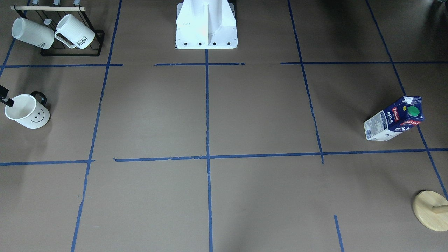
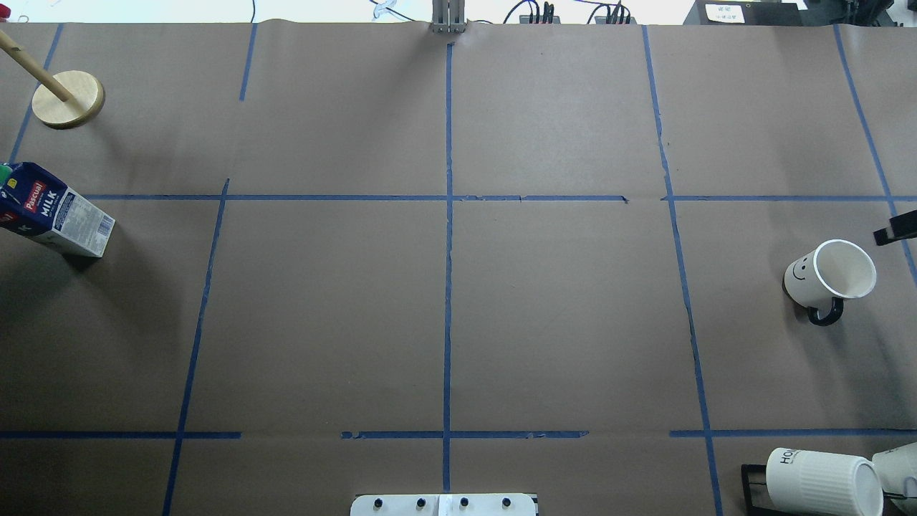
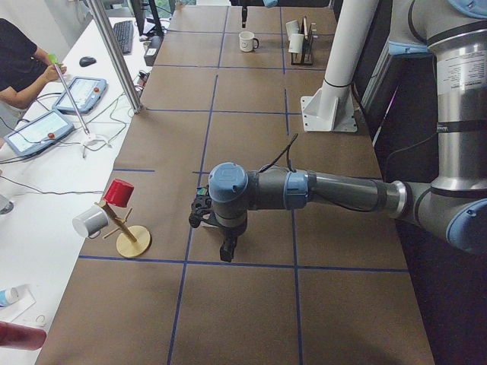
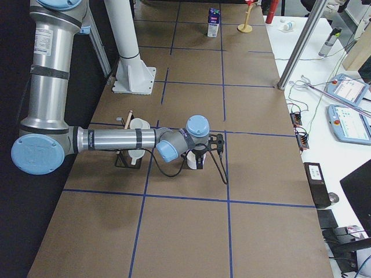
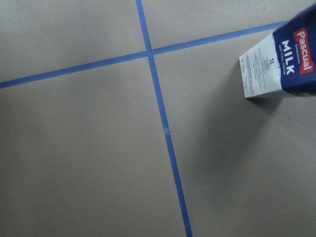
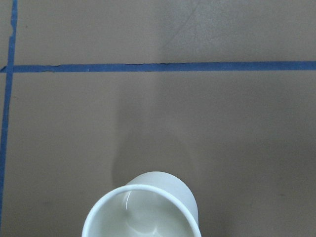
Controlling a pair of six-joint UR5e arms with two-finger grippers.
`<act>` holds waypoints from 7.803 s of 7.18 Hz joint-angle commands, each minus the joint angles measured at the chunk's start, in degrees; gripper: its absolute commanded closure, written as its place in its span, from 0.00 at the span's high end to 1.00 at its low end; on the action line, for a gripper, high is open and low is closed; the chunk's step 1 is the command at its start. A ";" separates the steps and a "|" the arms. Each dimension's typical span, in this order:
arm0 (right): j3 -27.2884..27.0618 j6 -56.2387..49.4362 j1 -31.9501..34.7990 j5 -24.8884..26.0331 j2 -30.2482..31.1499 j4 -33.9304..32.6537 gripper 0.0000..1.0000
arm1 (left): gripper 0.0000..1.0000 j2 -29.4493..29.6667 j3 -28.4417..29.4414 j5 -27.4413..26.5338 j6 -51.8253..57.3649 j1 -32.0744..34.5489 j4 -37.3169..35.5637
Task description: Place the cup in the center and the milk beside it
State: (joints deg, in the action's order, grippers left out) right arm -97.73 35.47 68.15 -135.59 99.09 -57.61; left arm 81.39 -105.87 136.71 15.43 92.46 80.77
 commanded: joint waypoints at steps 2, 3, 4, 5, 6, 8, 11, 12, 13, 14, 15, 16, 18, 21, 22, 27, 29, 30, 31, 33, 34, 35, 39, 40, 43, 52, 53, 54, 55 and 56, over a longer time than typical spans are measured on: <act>1.58 0.91 -3.80 3.65 0.05 0.57 0.86 | 1.00 -0.18 0.32 1.63 -0.05 0.00 -0.09; 1.93 0.83 -3.98 4.54 0.05 0.57 0.65 | 1.00 -0.26 0.23 1.63 -0.05 0.00 -0.09; 2.28 0.91 -4.07 4.55 0.05 0.57 0.34 | 1.00 -0.26 0.32 1.63 -0.05 0.00 -0.09; 2.28 0.83 -4.25 4.55 0.05 0.57 0.14 | 1.00 -0.35 0.23 1.71 -0.05 0.00 -0.09; 2.28 0.65 -4.34 4.55 0.05 0.57 0.02 | 1.00 -0.35 0.23 1.71 -0.05 0.00 -0.09; -5.57 0.74 -4.86 3.50 0.22 0.30 0.00 | 1.00 -0.35 0.23 1.71 -0.05 0.00 -0.09; -10.38 24.20 -21.32 5.24 -17.27 -3.54 0.00 | 1.00 -0.35 0.32 1.71 -0.05 0.00 0.00; -8.72 25.60 -24.78 8.99 -27.10 -13.48 0.00 | 1.00 -0.35 0.49 1.71 0.04 0.00 0.00; -6.70 25.70 -27.69 15.03 -37.64 -28.29 0.00 | 1.00 -0.35 0.49 1.71 -0.05 0.00 0.00; -1.46 26.31 -29.46 17.71 -43.66 -31.83 0.00 | 1.00 -0.35 0.49 1.71 -0.05 0.00 0.00; 2.33 30.40 -30.52 18.17 -45.64 -29.78 0.00 | 1.00 -0.35 0.58 1.71 -0.05 0.00 0.00; 5.42 32.27 -31.05 18.78 -45.74 -24.54 0.01 | 1.00 -0.35 0.58 1.71 -0.05 0.00 0.00; 10.27 35.35 -32.02 18.96 -47.67 -21.32 0.03 | 1.00 -0.35 0.49 1.71 0.04 0.00 0.00; 10.28 35.54 -32.02 19.05 -48.81 -21.32 0.95 | 1.00 -0.27 -0.30 1.71 0.04 0.00 0.09; 8.98 35.54 -31.85 19.05 -48.82 -21.23 1.00 | 1.00 -0.26 -0.99 1.80 -0.05 0.00 0.17; -12.02 28.91 -20.53 10.09 -28.03 -21.23 1.00 | 1.00 7.43 -7.87 0.75 -23.06 -12.96 -0.35; -12.92 26.75 -20.42 10.35 -25.00 -21.14 1.00 | 1.00 15.61 -0.68 -0.12 -29.90 -17.12 -0.35; -12.84 26.84 -20.51 10.61 -24.83 -21.14 1.00 | 1.00 16.34 1.09 -2.39 -30.02 -18.27 0.08; -12.57 26.84 -20.60 10.79 -24.83 -21.14 1.00 | 1.00 17.39 3.11 -2.59 -29.84 -19.76 0.17; -12.48 26.75 -20.77 10.79 -24.91 -21.14 1.00 | 1.00 17.84 4.97 -2.51 -30.10 -20.12 0.17; -12.14 26.75 -20.86 10.88 -25.00 -21.14 1.00 | 1.00 17.93 6.02 -2.59 -29.93 -21.00 0.26; -12.04 26.75 -20.95 10.88 -25.00 -21.14 1.00 | 1.00 18.54 7.86 -2.59 -29.93 -21.35 1.57; -11.70 26.93 -21.82 11.14 -25.09 -21.14 1.00 | 0.60 18.98 10.69 -2.59 -30.28 -21.97 4.48; -11.52 26.93 -21.83 11.14 -25.35 -21.14 1.00 | 0.27 18.98 10.08 -2.68 -30.46 -21.97 4.48; -11.43 26.93 -22.09 11.40 -25.53 -21.14 1.00 | 0.05 19.95 -0.07 -3.47 -38.40 -21.97 0.56; -13.89 22.09 -19.28 11.32 -20.69 -21.06 1.00 | 0.06 58.09 11.30 -16.30 -76.07 -52.44 -6.43; -13.89 22.27 -19.37 11.40 -20.61 -21.06 1.00 | 0.06 59.14 12.52 -16.30 -76.33 -52.73 -5.63; -13.89 22.44 -19.37 11.40 -20.69 -21.06 1.00 | 0.06 61.85 16.10 -16.30 -79.82 -53.86 -4.23; -13.89 22.45 -19.37 11.58 -20.61 -21.06 1.00 | 0.06 62.48 18.14 -16.30 -80.20 -53.88 -2.04; -13.89 22.53 -19.37 11.49 -20.61 -21.06 1.00 | 0.08 62.31 18.25 -16.30 -80.38 -53.96 -1.94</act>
State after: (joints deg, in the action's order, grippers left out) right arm -111.62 57.92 48.78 -124.10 78.46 -78.66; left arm 143.31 -88.75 120.42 -64.33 38.73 77.91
